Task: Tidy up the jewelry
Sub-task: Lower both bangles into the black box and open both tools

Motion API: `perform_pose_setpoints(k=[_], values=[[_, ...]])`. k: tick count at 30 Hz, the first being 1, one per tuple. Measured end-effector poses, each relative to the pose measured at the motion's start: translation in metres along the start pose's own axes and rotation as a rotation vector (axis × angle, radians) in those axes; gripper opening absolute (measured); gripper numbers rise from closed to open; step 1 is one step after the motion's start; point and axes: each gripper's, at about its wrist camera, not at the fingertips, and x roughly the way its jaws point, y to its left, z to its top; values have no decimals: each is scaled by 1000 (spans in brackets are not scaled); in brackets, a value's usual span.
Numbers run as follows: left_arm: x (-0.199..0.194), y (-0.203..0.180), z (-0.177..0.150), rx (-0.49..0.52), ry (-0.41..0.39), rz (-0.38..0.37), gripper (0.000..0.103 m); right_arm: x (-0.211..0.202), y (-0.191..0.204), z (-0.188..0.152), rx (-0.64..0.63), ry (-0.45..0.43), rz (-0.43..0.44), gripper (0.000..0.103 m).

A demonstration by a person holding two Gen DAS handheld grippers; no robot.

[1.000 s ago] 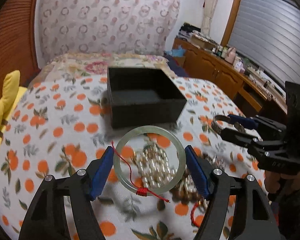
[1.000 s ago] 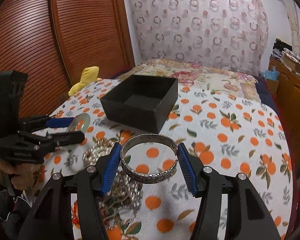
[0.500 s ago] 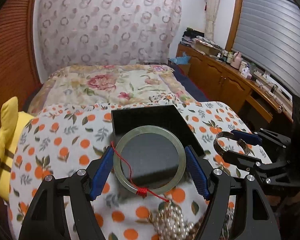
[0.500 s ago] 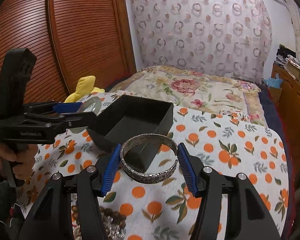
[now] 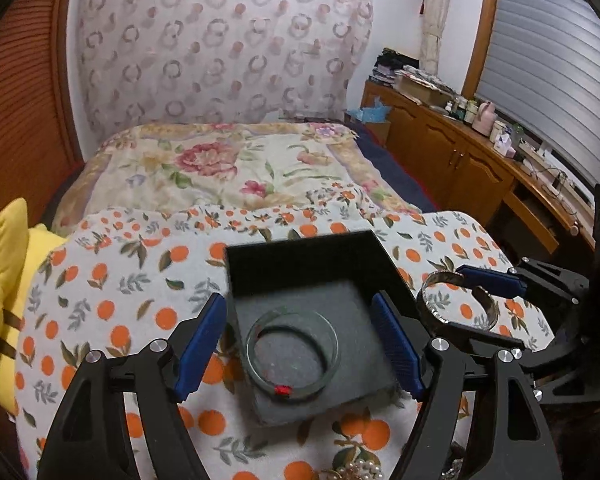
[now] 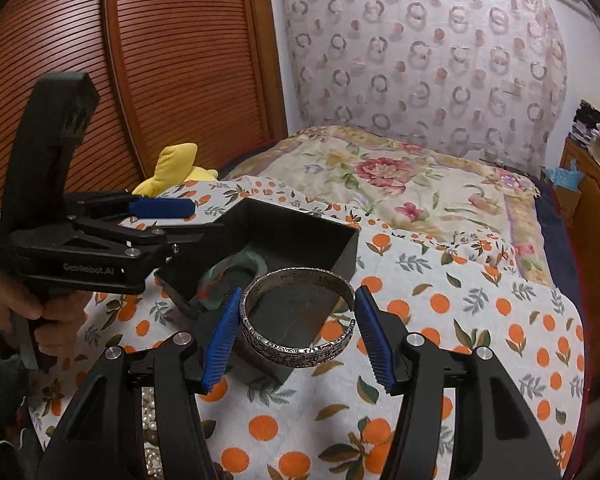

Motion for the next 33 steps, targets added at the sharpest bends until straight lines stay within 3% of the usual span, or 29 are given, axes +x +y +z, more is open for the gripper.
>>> perform_pose_setpoints(k=[7, 20, 33], values=[[-11, 15, 4, 5, -31, 62, 75, 23, 13, 8, -44, 20, 11, 60], [-25, 44, -7, -36, -40, 98, 76, 48, 29, 8, -88, 68, -1, 60], [-46, 34, -48, -38, -21, 80, 78, 20, 36, 0, -71, 32, -37, 62]])
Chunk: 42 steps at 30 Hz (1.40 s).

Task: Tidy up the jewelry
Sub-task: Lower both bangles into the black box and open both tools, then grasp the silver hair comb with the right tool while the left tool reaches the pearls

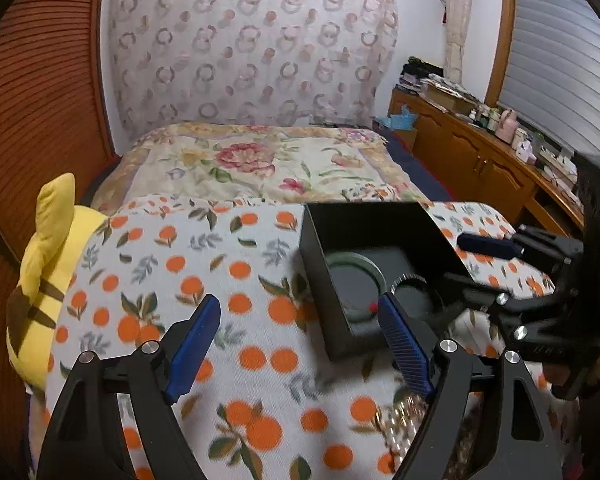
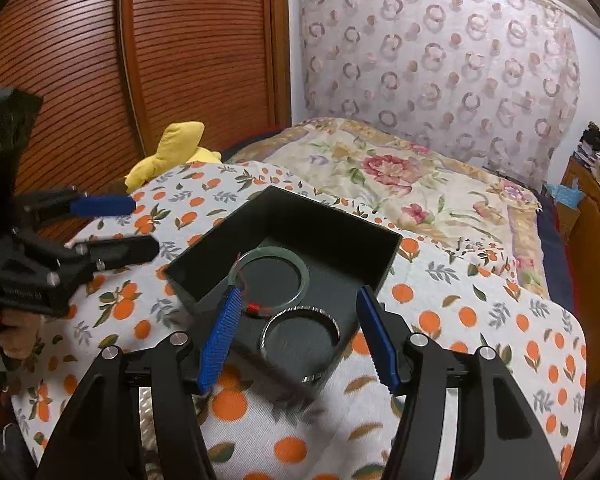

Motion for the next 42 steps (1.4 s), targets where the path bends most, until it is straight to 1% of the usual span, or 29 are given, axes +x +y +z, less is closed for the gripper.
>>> perform_pose_setpoints(k=[4, 10, 11, 14, 16, 19, 25, 28, 35, 42], values=[[-9, -8, -19, 3, 8, -22, 81, -27, 4, -17, 20, -20, -8, 62], [-21, -19, -44, 8, 17, -44, 81, -57, 12, -58, 48, -6, -27, 62], [-23, -21, -48, 8, 16, -48, 81, -61, 13, -64, 53, -2, -30, 62], [-30, -25, -58, 7, 12, -57, 86, -70, 15, -84, 83, 13, -36, 62], [-34, -28, -64, 11, 13, -60, 87, -74, 17, -93, 98, 20, -35, 62], [-39, -30, -73, 13, 17, -62, 87, -75, 19, -108, 135, 35, -11, 62], [-45, -33, -88, 11, 26, -64, 88, -71, 28, -118, 184, 57, 39, 62], [-46, -35, -92, 13, 29, -59, 88, -67, 30, -121, 186, 63, 39, 62], [-51, -40, -99, 21, 36, -65, 88, -59, 26, -125, 236, 94, 59, 62], [-49, -42, -101, 23, 46, -67, 88, -53, 32, -126, 235, 110, 72, 63]])
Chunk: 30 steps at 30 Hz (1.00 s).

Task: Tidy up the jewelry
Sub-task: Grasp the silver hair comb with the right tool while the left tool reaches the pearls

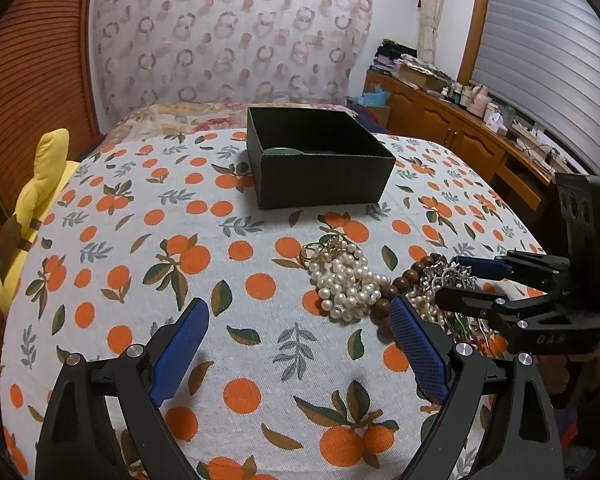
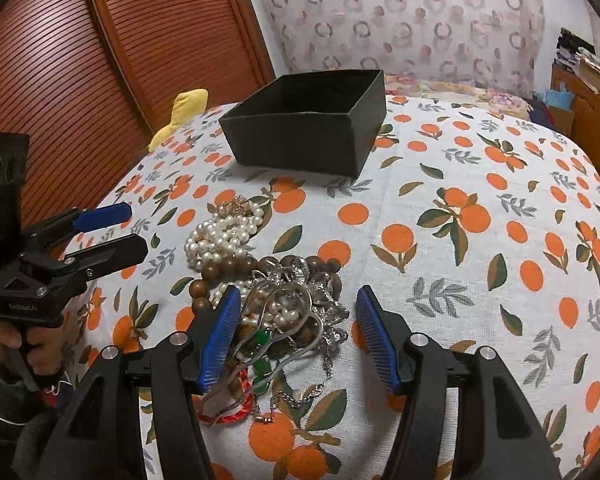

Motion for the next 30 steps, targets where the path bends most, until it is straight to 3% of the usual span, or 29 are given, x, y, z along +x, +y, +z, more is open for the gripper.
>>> perform_pose_setpoints(k=[6, 10, 12, 30], values=[[1, -1, -1, 2, 4, 0, 88, 0, 1, 0, -4, 1, 0, 62], [1, -1, -1, 0, 4, 0, 88, -1, 2, -3, -10, 1, 7, 54], [3, -2, -2, -3, 4, 0, 88, -4, 3, -3, -16, -7, -8, 44], [7, -6, -4, 11, 10, -6, 88, -34, -17, 8, 8, -96, -49, 44]])
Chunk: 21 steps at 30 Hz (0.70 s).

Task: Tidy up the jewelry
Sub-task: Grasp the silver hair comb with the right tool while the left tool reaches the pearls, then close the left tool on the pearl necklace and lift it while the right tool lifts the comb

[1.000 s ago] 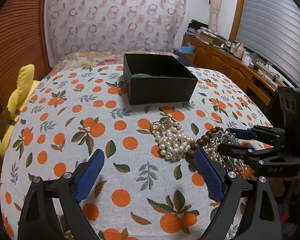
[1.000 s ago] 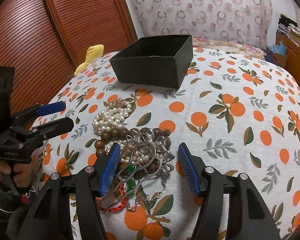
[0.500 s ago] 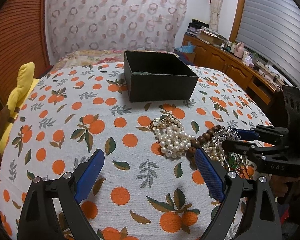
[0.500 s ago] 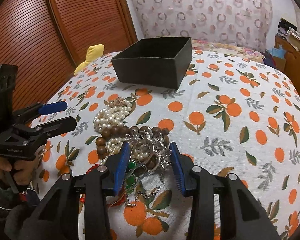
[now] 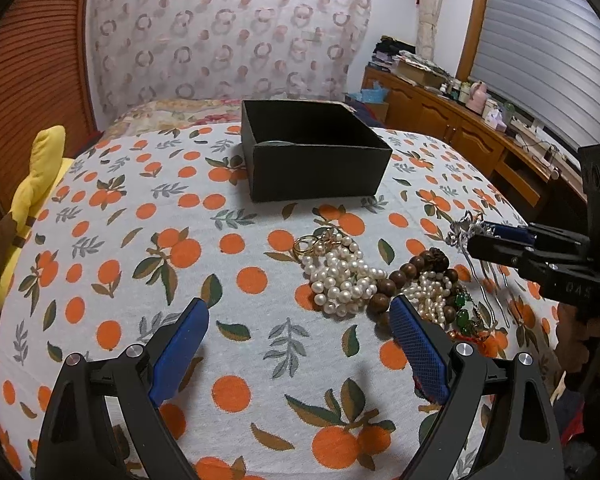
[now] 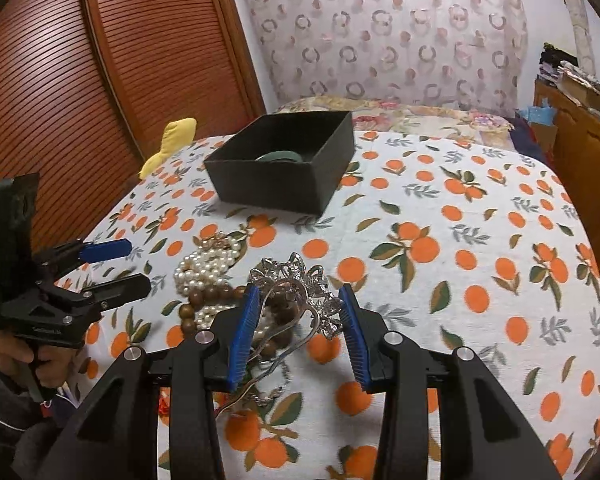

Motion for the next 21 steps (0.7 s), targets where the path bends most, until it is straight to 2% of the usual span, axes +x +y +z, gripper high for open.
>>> perform_pose_setpoints(k=[6, 13, 15, 21], values=[[9, -12, 8, 45, 11, -44, 86, -2, -7, -3, 3, -3, -31, 44], [22, -14, 18, 31, 42, -105, 54, -2, -12, -6, 11, -1, -39, 44], [24, -13, 18, 23, 45, -111, 41, -3, -13, -6, 12, -2, -39, 44], [36, -6, 20, -13, 74, -133, 36, -2, -13, -6, 11, -1, -37, 44]])
